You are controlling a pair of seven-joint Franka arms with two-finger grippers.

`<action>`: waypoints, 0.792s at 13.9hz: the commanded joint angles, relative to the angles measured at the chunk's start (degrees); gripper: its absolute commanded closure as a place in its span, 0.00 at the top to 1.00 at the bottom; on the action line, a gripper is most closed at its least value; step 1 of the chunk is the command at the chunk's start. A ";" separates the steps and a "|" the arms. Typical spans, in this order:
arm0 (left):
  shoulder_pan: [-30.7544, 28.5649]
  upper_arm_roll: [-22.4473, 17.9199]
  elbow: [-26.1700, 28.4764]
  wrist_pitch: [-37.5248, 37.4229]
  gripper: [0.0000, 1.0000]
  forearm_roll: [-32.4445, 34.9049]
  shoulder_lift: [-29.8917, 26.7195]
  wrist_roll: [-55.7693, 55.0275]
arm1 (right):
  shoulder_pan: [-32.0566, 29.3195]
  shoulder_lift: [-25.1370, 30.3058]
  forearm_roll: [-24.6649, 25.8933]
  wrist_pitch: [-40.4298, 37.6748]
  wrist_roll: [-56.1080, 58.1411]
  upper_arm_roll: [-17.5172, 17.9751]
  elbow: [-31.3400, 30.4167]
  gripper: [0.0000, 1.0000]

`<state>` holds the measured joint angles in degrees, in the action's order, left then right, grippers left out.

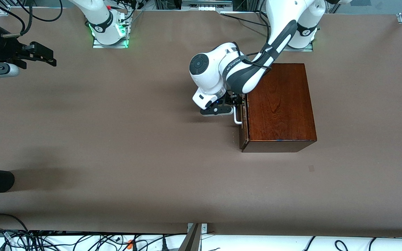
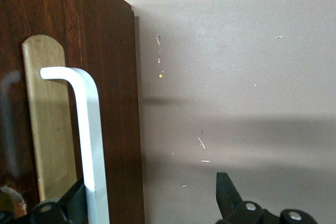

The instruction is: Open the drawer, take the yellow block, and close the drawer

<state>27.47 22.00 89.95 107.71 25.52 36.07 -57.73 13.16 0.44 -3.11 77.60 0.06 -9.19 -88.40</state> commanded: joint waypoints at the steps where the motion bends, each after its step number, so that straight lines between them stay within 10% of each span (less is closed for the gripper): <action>1: 1.09 0.15 -1.70 7.15 1.00 0.41 2.68 -0.97 | 0.02 0.53 -0.67 -0.34 -0.41 -0.13 0.07 1.00; 11: 4.60 0.07 -8.12 7.43 1.00 -2.49 6.20 -3.96 | 0.02 0.53 -0.67 -0.34 -0.41 -0.22 0.07 1.00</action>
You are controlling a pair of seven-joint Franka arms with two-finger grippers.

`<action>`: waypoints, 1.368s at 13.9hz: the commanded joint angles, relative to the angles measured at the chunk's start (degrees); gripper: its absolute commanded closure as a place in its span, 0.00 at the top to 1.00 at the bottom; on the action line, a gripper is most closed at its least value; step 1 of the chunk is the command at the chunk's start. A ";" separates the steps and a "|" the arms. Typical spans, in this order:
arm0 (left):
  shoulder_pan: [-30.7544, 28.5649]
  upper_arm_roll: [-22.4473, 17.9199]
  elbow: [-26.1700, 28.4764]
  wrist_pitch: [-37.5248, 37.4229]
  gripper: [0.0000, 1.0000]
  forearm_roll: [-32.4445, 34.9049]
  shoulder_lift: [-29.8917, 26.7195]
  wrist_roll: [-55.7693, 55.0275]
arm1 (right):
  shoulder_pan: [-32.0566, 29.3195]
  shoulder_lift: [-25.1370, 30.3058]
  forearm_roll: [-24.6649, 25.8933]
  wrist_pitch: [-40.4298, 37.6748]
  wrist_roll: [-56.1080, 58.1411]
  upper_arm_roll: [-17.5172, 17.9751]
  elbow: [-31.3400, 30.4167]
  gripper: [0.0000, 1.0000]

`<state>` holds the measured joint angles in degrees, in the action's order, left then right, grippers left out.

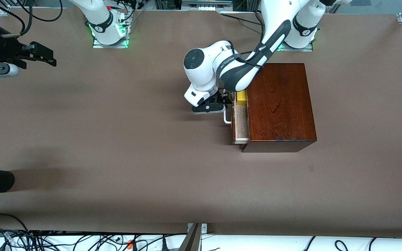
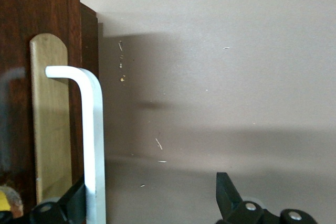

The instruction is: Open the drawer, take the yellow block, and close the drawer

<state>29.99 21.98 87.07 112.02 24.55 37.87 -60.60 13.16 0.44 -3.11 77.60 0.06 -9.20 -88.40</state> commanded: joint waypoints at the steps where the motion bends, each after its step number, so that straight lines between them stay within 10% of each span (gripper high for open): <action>1: 2.09 0.08 -5.41 3.12 1.00 -1.61 4.40 -1.10 | 0.02 0.53 -0.67 -0.34 -0.41 -0.21 0.07 1.00; 15: 1.39 0.52 -6.47 -11.20 1.00 -2.39 -3.23 2.40 | 0.02 0.53 -0.67 -0.34 -0.32 -0.21 0.07 1.00; 19: -1.50 0.34 -15.33 -23.21 1.00 -5.74 -5.26 12.41 | 0.02 0.53 0.03 -0.52 -0.24 0.14 0.07 1.00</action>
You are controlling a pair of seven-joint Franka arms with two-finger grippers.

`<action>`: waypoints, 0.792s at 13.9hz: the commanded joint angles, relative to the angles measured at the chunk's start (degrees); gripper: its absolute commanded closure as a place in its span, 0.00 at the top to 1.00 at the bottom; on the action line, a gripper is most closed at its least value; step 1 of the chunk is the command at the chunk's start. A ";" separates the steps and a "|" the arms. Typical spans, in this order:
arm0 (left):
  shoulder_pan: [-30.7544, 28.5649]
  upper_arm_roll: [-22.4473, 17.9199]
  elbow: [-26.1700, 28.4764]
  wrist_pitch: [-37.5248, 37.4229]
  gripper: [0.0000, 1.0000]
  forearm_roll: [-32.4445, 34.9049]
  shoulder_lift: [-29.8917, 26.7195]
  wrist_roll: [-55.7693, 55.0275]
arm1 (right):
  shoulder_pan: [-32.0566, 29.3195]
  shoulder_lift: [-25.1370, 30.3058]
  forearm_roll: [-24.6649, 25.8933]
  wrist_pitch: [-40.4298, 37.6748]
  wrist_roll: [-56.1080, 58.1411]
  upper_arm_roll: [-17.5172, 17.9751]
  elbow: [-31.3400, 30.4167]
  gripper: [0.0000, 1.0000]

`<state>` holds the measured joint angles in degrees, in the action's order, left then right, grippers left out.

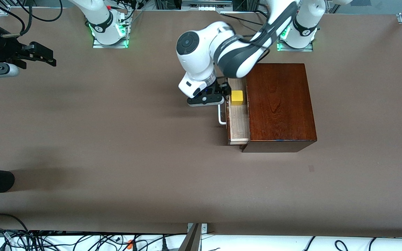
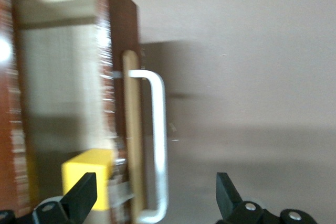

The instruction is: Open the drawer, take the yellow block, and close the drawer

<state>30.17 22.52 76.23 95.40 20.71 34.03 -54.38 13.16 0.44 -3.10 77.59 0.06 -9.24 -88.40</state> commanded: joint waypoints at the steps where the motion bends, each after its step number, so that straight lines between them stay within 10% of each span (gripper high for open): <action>1: -3.00 -0.11 -5.65 -9.41 1.00 -2.08 -2.64 9.69 | 0.11 0.53 0.11 -0.51 -0.24 0.27 0.07 1.00; 11: -28.23 -4.30 -1.11 -17.44 1.00 -17.81 -20.82 43.09 | 4.05 -3.60 0.47 0.19 2.67 9.92 3.50 1.00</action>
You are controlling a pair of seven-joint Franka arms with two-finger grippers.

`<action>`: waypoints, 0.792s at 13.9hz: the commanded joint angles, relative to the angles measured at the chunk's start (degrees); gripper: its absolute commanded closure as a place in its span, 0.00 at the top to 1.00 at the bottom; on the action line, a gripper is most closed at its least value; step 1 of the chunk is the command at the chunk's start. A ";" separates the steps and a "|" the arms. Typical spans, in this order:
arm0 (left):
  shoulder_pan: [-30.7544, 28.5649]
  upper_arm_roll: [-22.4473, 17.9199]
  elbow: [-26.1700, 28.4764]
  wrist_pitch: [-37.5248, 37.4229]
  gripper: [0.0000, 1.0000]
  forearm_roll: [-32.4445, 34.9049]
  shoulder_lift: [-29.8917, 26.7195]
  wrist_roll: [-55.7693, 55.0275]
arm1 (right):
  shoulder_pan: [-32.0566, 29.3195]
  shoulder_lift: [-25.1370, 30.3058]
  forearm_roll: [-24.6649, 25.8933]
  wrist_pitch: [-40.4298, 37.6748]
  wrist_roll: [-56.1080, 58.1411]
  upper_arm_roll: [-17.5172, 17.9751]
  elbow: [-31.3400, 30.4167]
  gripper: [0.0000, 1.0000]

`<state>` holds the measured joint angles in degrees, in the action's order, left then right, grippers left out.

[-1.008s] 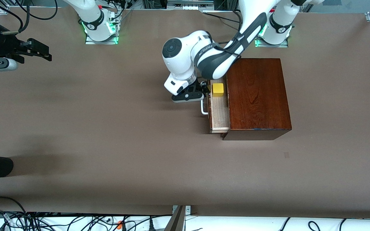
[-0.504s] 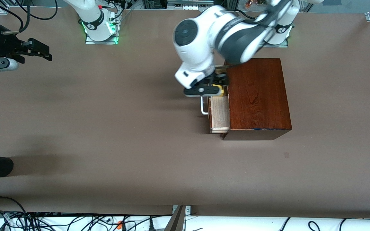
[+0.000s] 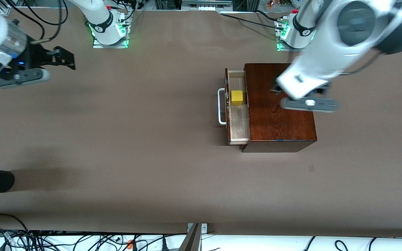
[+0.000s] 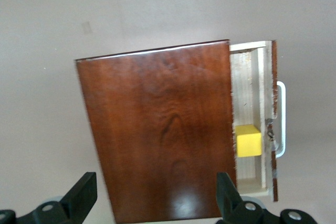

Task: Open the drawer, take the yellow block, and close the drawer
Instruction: 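Reach the right gripper over the yellow cube in the open drawer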

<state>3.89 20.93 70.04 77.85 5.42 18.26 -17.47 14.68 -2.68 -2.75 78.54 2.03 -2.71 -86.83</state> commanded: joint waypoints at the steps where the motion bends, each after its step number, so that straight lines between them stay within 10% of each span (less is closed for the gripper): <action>1: -1.79 -7.00 8.67 0.46 1.00 -2.61 -8.21 9.53 | 4.38 -0.65 0.80 0.03 0.69 5.77 2.02 1.00; 6: -2.22 -15.92 27.06 13.46 1.00 -6.83 -20.62 15.98 | 17.82 -7.05 1.43 11.95 7.87 10.54 2.89 1.00; 11: -2.05 -14.86 25.14 12.51 1.00 -4.37 -19.40 12.81 | 30.13 -22.94 4.04 29.36 15.61 10.54 9.29 1.00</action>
<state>1.81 5.83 94.38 89.97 -0.08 -0.31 -4.16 40.68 -17.93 -1.45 104.80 13.66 8.42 -84.01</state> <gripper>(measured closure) 0.000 0.000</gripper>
